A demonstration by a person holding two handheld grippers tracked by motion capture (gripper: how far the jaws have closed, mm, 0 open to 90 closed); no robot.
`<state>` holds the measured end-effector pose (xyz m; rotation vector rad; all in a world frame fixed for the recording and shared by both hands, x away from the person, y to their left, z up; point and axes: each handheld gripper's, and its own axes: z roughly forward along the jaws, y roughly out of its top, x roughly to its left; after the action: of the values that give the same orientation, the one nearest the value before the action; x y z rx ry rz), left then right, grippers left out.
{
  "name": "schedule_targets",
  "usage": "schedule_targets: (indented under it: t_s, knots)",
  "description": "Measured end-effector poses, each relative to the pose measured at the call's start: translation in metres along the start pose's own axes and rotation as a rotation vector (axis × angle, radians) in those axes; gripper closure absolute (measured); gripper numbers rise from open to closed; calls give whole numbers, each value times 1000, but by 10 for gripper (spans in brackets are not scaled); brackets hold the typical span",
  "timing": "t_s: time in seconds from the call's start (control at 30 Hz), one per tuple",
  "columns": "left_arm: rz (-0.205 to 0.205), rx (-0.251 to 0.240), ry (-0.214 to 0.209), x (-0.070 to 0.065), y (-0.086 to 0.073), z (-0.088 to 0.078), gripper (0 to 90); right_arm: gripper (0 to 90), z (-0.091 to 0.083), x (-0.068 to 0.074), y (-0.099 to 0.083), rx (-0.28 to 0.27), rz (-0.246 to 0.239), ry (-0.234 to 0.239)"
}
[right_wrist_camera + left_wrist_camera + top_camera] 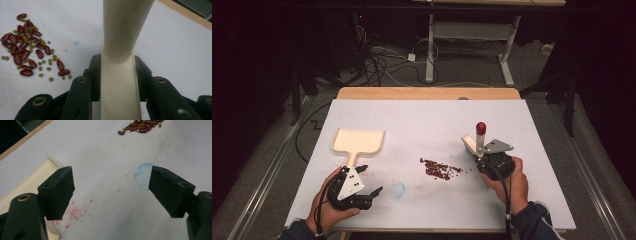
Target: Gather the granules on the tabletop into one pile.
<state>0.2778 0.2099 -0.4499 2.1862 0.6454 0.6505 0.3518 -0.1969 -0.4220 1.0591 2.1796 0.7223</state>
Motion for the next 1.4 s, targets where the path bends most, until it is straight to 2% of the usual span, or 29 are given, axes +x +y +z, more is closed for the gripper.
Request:
schedule_targets:
  t_s: [0.03,0.1,0.13,0.2,0.37,0.4,0.43,0.47,0.57,0.63,0.77,0.8,1.0,1.17,1.2,1.3,1.4]
  knots:
    - [-1,-2,-2,0,0,0,199,672,3,16,4,12,-17,-35]
    - [-3,-6,-3,0,0,-1,199,671,4,21,6,19,-11,-33]
    - [-4,-9,-3,1,0,-1,200,670,7,34,11,21,-19,-37]
    - [-5,-12,-2,1,0,-2,200,670,9,44,15,11,-5,-46]
    - [-4,-21,-3,2,0,-3,201,671,14,69,29,-25,39,-12]
    - [-3,-20,-4,2,0,-3,201,671,14,69,29,-25,39,-12]
    - [-2,-19,-7,2,0,-2,201,670,17,75,32,-27,30,-13]
    - [0,-20,-7,2,0,-2,201,670,22,84,37,-30,-3,-25]
    - [-3,-24,-8,3,-1,-2,201,670,24,85,40,-31,3,-23]
    - [-6,-24,-7,4,-1,-2,201,671,25,83,43,-51,36,-21]
    - [-10,-16,-6,4,-1,-1,201,671,26,82,44,-69,37,-22]
    - [-9,-16,-5,4,0,-1,202,671,26,84,45,-67,49,-12]
    - [-13,-10,-3,4,0,0,202,671,27,90,51,-88,42,17]
    - [-19,-10,-1,4,-2,0,202,672,24,87,54,-102,36,0]
    - [-21,-11,0,5,-2,-1,202,671,20,83,56,-114,32,-1]
    - [-23,-10,4,6,-3,-2,202,671,14,76,61,-138,36,19]
    - [-24,-6,9,6,-3,-1,202,671,8,71,67,-168,52,73]
